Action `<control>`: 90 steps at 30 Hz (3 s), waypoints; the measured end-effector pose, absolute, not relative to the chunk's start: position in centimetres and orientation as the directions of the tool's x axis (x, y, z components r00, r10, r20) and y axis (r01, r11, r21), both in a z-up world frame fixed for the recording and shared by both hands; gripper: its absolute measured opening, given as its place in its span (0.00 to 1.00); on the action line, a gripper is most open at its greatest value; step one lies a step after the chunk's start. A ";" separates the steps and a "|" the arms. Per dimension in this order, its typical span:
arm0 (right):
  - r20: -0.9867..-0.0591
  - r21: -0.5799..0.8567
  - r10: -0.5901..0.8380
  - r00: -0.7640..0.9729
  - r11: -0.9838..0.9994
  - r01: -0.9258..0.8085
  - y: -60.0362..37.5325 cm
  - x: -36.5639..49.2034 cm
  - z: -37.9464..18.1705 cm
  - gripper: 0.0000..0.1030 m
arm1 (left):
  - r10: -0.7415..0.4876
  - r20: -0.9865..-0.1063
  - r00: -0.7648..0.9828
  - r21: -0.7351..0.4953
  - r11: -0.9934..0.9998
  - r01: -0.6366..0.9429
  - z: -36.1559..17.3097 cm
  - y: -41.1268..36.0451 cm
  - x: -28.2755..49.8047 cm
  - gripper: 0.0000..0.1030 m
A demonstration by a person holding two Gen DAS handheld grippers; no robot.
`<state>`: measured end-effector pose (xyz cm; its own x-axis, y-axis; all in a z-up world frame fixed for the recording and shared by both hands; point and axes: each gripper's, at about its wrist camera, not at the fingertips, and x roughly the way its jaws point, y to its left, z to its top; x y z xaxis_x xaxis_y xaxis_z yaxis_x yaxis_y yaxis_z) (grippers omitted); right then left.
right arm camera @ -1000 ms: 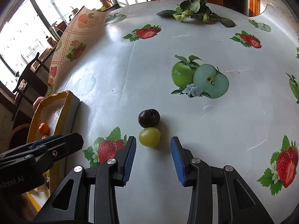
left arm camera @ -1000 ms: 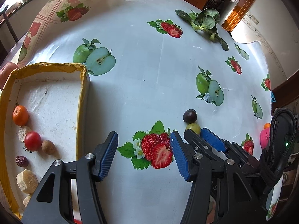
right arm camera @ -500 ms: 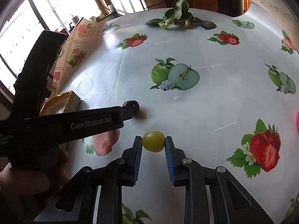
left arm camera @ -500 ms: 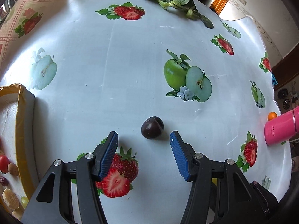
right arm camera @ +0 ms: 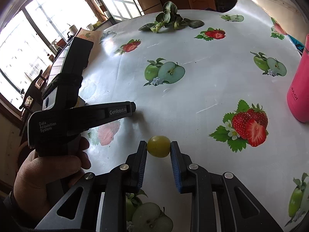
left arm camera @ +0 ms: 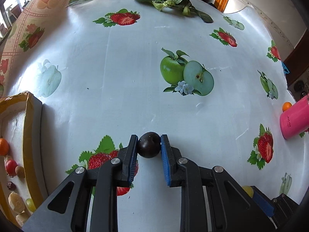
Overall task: Organize fruits
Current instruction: 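Grasp the dark plum with the left gripper while the right grasps the green grape, then carry the plum and grape into the tray and open both grippers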
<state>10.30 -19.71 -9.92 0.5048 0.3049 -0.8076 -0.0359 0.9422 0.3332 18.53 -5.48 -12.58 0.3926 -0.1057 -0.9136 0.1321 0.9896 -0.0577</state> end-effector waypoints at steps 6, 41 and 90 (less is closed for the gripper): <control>-0.806 0.326 0.304 0.508 0.944 -0.047 -19.6 8.7 -9.0 0.24 | -0.099 -0.900 0.425 -0.049 0.991 0.125 -10.6 -4.5 15.1 0.20; -0.815 0.257 0.282 0.506 0.959 -0.120 -16.5 -2.2 -5.4 0.24 | -0.103 -0.862 0.496 -0.046 0.991 0.126 -4.5 -0.1 2.4 0.20; -0.822 0.209 0.192 0.536 0.977 -0.028 -19.9 -6.4 -2.1 0.24 | -0.184 -0.891 0.416 -0.057 0.953 0.298 -5.2 -5.3 2.4 0.20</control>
